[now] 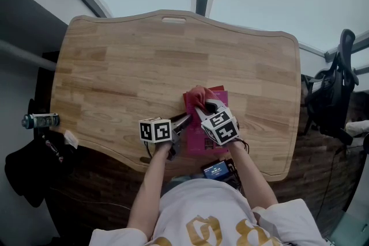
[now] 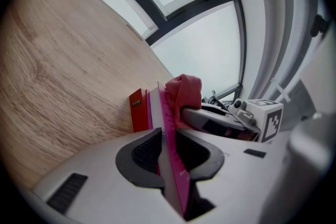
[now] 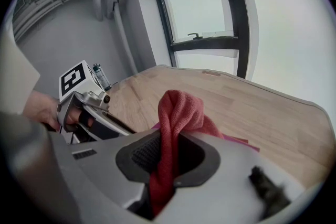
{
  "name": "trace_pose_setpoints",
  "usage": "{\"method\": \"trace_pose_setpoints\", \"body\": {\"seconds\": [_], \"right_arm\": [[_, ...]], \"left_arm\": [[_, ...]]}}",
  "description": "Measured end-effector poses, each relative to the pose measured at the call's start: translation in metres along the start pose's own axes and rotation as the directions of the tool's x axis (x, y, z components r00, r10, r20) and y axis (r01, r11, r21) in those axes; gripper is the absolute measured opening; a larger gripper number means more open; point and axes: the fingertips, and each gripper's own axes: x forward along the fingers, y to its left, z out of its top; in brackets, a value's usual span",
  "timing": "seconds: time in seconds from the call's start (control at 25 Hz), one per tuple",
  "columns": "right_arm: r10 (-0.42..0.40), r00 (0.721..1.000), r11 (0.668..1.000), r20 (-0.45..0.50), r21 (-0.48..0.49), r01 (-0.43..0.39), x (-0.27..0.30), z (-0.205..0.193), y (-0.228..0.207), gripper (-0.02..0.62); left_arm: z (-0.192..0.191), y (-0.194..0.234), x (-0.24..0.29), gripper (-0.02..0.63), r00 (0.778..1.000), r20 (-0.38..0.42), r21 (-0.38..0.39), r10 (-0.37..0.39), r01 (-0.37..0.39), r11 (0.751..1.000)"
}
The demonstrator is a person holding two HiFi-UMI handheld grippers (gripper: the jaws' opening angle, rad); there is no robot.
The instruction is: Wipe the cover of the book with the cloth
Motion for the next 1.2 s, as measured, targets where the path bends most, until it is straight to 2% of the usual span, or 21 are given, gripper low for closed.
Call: {"method": "trace_pose_setpoints", "body": {"seconds": [1.2], "right_arm": [[0.035, 0.999, 0.999, -0.008, -0.015, -0.035, -0.015, -0.023, 0.032, 0.069]], "left_arm": [[-0.001, 0.0, -0.001, 0.089, 1.0, 0.015, 0.004, 0.008, -0.008, 1.0]]}}
